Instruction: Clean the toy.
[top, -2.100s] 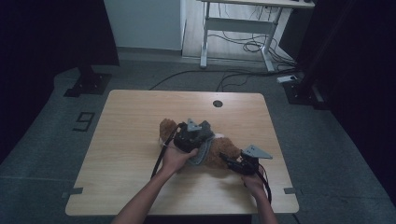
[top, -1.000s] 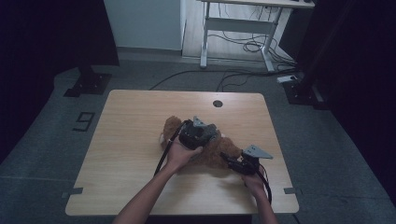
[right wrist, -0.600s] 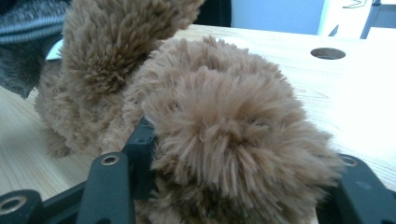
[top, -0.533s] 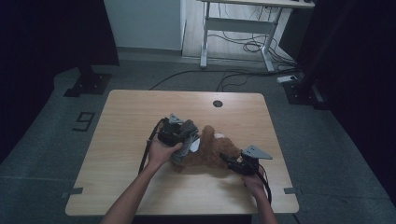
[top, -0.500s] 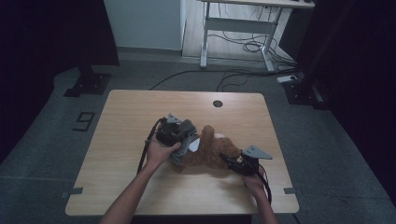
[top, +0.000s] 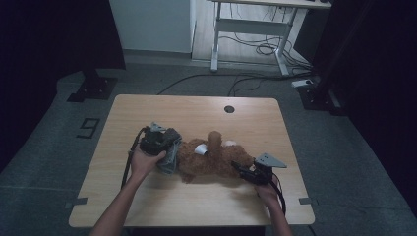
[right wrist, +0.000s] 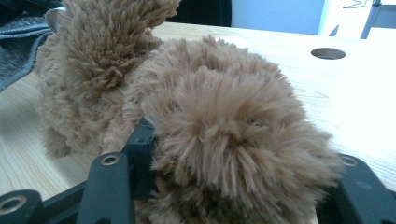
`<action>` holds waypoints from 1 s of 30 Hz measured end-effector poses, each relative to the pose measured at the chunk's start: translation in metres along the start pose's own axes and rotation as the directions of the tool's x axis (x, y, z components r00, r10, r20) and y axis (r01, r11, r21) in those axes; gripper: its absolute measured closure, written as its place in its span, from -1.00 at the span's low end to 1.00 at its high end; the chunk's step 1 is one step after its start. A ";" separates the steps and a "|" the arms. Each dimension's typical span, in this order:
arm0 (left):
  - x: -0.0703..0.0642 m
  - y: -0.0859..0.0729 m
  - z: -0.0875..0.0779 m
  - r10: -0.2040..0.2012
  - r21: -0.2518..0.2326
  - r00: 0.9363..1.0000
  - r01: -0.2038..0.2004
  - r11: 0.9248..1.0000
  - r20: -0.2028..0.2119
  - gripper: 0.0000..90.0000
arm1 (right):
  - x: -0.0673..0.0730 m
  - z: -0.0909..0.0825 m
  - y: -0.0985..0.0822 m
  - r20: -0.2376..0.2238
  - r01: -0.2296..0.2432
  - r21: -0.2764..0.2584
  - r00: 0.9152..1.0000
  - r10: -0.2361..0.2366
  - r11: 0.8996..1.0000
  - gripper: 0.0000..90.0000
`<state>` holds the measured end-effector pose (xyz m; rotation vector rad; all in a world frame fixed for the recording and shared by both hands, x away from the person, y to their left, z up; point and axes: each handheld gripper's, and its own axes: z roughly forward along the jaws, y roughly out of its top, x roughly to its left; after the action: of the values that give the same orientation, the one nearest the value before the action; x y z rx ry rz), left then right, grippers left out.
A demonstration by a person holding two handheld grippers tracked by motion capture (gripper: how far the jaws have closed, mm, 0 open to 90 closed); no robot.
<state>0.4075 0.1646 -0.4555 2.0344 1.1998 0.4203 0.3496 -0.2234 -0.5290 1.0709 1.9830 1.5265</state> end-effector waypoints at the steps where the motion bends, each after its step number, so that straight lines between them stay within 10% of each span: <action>1: 0.000 0.002 -0.005 -0.008 -0.012 1.000 0.008 1.000 0.016 0.69 | 0.000 0.000 0.000 0.000 -0.001 0.000 1.000 0.001 1.000 -0.06; 8: -0.038 0.047 -0.022 0.071 -0.092 0.994 -0.064 0.994 0.078 0.68 | 0.000 0.000 0.000 0.000 -0.006 -0.002 1.000 0.006 1.000 -0.06; 14: -0.068 0.076 0.017 0.083 -0.028 0.988 -0.080 0.996 0.130 0.68 | 0.002 -0.002 0.000 0.000 0.003 -0.002 1.000 -0.003 1.000 -0.06; 22: -0.058 0.048 0.047 -0.026 0.051 0.972 0.014 0.999 0.231 0.68 | 0.003 -0.005 0.001 -0.016 0.020 0.007 1.000 -0.020 1.000 -0.11; 30: -0.064 0.024 0.026 0.049 0.012 0.978 -0.052 0.999 0.205 0.69 | 0.011 -0.017 0.016 -0.085 0.025 -0.012 0.996 -0.026 1.000 -0.45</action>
<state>0.4050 0.0922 -0.4509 2.0702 1.0319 0.2182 0.3359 -0.2236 -0.5078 0.9874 2.0341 1.5929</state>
